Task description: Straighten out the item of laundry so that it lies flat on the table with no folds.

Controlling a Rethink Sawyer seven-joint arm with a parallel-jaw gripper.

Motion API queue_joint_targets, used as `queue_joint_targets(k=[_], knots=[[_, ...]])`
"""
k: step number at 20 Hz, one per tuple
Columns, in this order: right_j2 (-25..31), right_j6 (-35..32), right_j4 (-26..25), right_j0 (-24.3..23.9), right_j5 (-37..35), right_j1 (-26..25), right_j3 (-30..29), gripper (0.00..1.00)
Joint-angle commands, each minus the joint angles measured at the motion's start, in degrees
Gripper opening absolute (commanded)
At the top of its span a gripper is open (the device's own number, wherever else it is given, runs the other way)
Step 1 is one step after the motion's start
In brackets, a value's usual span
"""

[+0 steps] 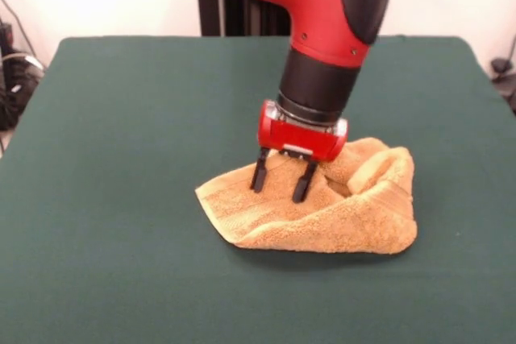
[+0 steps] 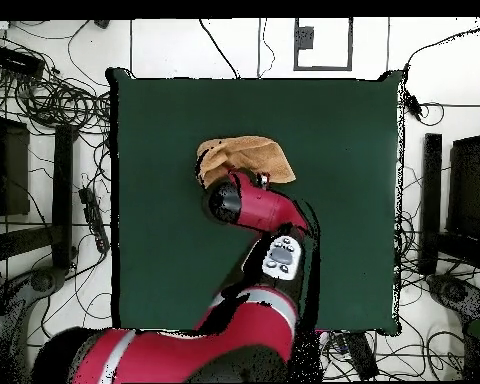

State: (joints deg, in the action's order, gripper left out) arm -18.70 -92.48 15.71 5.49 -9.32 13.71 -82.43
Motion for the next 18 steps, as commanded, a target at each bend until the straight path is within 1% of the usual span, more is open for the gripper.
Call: queue_joint_targets(k=[1,3,5,8,10,13,15,18], knots=[[-9.6,-23.2,10.0,5.5,-11.3,-17.4,7.2,1.0],[-10.8,-23.9,11.4,6.1,-11.3,-18.9,7.5,1.0],[-13.2,-25.8,12.9,7.9,-10.6,-20.0,7.1,1.0],[-18.4,-29.7,15.5,11.5,-6.8,-22.0,5.8,1.0],[-22.6,-32.7,18.0,14.3,-3.4,-24.3,4.8,1.0],[-27.6,-35.8,21.0,17.5,-1.1,-27.0,3.5,1.0],[-29.7,-36.7,21.9,18.9,-0.4,-27.7,2.3,1.0],[-31.3,-36.7,21.5,19.5,0.0,-27.6,1.3,1.0]])
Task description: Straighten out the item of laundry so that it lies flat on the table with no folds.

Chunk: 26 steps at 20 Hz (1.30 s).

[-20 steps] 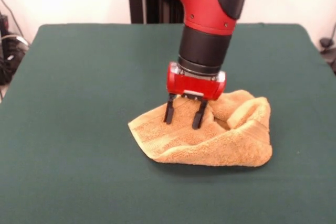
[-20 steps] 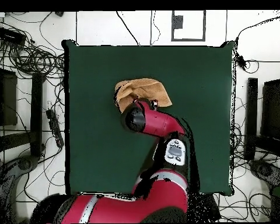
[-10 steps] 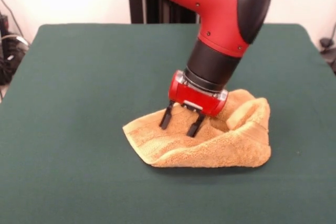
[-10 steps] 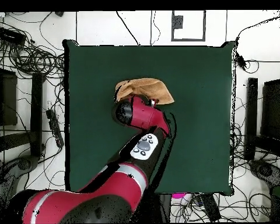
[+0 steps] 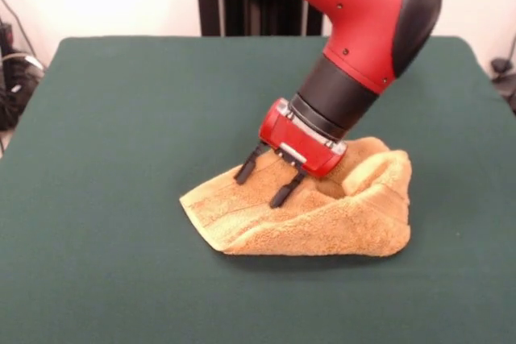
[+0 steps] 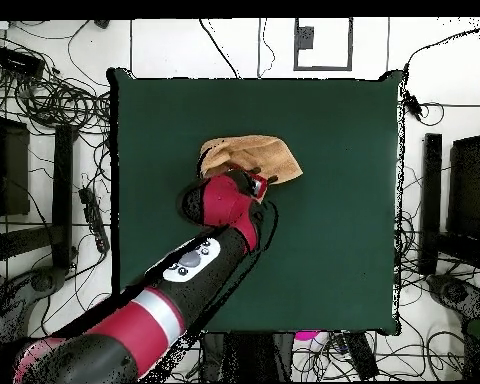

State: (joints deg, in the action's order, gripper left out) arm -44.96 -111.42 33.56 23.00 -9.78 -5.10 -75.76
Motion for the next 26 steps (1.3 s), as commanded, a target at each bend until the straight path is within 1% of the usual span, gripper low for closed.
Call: queue_joint_targets(k=[1,5,8,10,13,14,15,16,19,20,23,26], knots=[[-5.1,-17.3,3.2,1.5,0.5,-8.4,-5.5,1.0],[-3.8,-16.1,1.2,-0.6,0.0,-6.9,-5.3,1.0],[-0.6,-13.8,-0.5,-3.2,-0.2,-5.5,-4.2,1.0],[3.5,-10.7,-2.1,-6.1,-1.9,-3.8,-3.1,1.0],[14.1,-2.7,-5.6,-13.4,-7.3,-0.8,-0.6,1.0],[17.0,-0.1,-6.6,-15.6,-11.1,-0.2,0.5,1.0],[18.5,1.3,-7.5,-16.8,-13.9,0.0,1.5,1.0],[19.6,2.4,-8.2,-17.9,-18.6,0.2,2.5,1.0],[19.1,0.7,-10.0,-18.5,-28.2,0.0,4.9,1.0],[18.6,-0.1,-10.5,-18.4,-29.8,0.1,5.1,1.0],[17.7,-1.2,-11.9,-18.8,-32.0,0.1,6.3,1.0],[17.0,-2.2,-13.0,-19.0,-31.6,-0.1,7.1,1.0]])
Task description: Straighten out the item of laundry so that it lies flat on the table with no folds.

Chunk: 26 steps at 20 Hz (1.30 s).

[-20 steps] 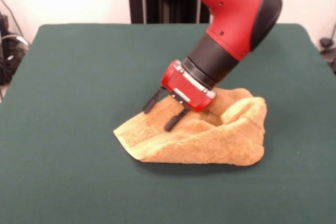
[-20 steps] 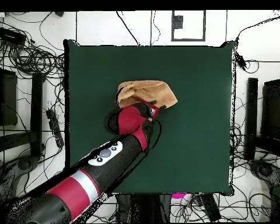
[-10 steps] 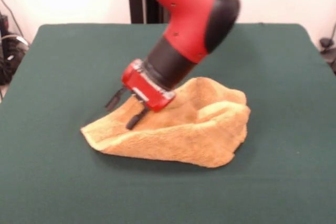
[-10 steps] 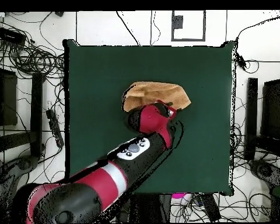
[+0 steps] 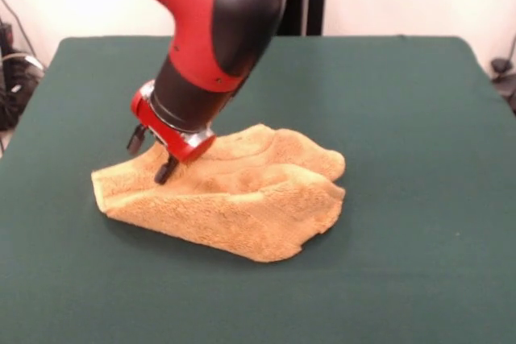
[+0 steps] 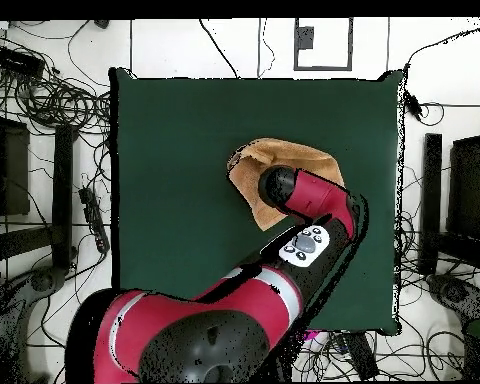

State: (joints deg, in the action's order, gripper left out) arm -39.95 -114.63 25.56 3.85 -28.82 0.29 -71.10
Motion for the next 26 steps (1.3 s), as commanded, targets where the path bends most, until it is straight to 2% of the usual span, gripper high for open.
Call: queue_joint_targets(k=[1,7,13,17,20,26], knots=[[11.7,0.8,-5.4,0.0,-12.6,-5.6,2.8,1.0],[7.6,-5.0,-6.7,2.0,-8.8,-5.3,1.8,1.0],[5.5,-8.9,-7.3,4.0,-10.5,-4.0,-1.1,1.0],[7.6,-7.7,-7.3,2.6,-15.4,-3.7,-1.2,1.0],[8.9,-7.0,-7.3,2.1,-16.5,-3.0,-2.7,1.0],[13.2,-7.1,-6.1,1.8,-9.9,0.0,-10.5,1.0]])
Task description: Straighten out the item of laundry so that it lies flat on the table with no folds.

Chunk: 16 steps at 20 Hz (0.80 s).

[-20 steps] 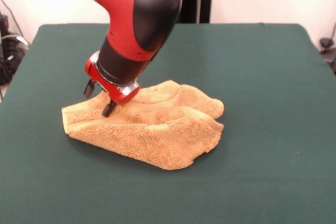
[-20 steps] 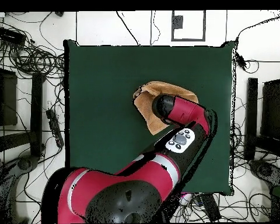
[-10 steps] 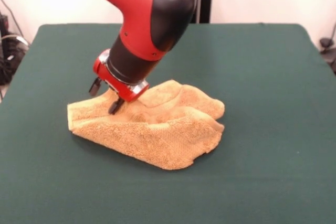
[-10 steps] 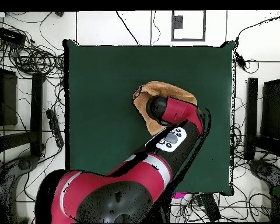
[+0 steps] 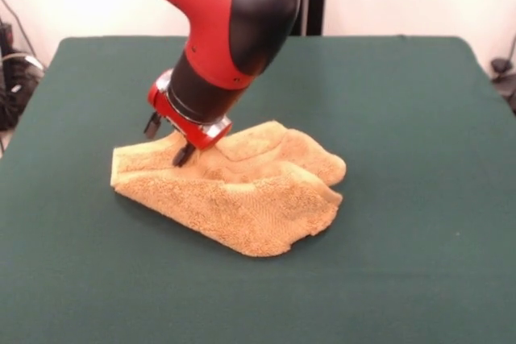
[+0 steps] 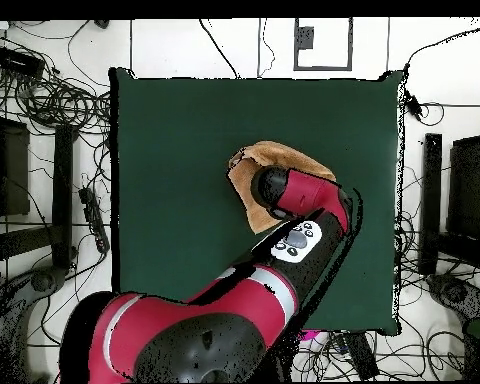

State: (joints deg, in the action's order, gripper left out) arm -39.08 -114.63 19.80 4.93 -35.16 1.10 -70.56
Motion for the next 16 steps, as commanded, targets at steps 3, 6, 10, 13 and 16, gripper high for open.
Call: queue_joint_targets(k=[3,6,10,13,16], knots=[[13.8,-7.6,0.0,0.4,-2.1,0.2,-13.8,1.0],[14.0,-8.7,0.1,0.5,-0.3,0.9,-16.0,1.0],[13.3,-10.0,-0.2,1.1,2.2,1.5,-18.0,1.0],[12.8,-10.9,-0.4,1.9,4.3,2.2,-20.3,1.0],[12.9,-11.0,-0.5,2.0,6.0,3.0,-22.2,1.0]])
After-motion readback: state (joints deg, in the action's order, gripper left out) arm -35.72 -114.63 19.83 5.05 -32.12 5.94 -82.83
